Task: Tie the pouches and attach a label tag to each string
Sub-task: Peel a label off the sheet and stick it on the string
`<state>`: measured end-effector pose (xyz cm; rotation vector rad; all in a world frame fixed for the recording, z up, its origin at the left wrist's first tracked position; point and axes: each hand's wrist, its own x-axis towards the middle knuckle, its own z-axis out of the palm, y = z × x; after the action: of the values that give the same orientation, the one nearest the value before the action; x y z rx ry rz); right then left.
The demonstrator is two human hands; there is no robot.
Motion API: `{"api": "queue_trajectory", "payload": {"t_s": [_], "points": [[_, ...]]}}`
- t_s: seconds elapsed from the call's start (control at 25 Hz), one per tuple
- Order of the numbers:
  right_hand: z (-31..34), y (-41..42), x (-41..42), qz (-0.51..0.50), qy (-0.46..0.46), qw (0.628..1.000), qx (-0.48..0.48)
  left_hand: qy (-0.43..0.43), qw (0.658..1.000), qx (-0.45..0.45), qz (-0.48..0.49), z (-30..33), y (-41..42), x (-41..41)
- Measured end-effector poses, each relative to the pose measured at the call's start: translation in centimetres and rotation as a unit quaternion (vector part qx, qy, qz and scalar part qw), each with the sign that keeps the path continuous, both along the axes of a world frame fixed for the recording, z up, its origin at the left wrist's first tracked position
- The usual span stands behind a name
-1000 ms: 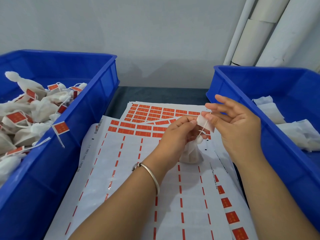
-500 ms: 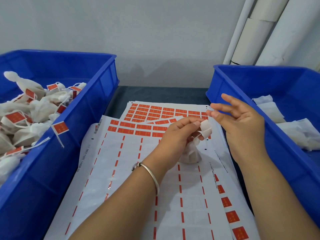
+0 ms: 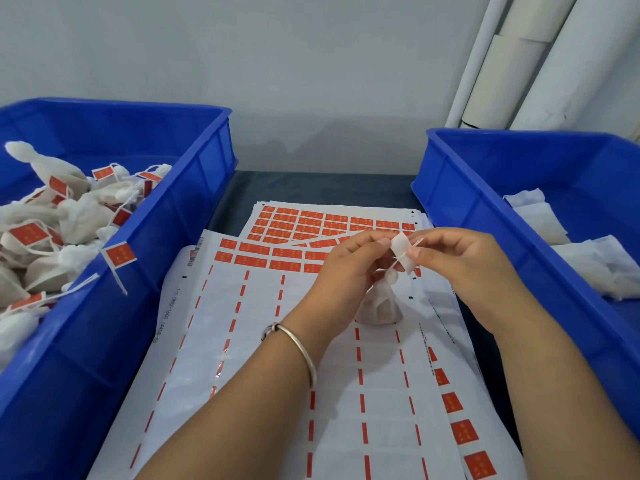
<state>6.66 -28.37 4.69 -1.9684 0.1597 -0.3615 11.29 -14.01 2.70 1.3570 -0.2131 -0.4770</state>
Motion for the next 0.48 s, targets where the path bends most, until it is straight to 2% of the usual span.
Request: {"api": "queue_trajectory", "payload": {"t_s": [0.24, 0.48], "points": [[0.12, 0.14, -0.09, -0.03, -0.008, 0.999, 0.015, -0.008, 0.999, -0.025, -0.022, -0.27, 0.2, 0.04], [0.21, -0.03, -0.15, -0.011, -0.013, 0.999, -0.032, -0.037, 0.997, -0.047, -0.052, -0.18, 0.6, -0.17]]}}
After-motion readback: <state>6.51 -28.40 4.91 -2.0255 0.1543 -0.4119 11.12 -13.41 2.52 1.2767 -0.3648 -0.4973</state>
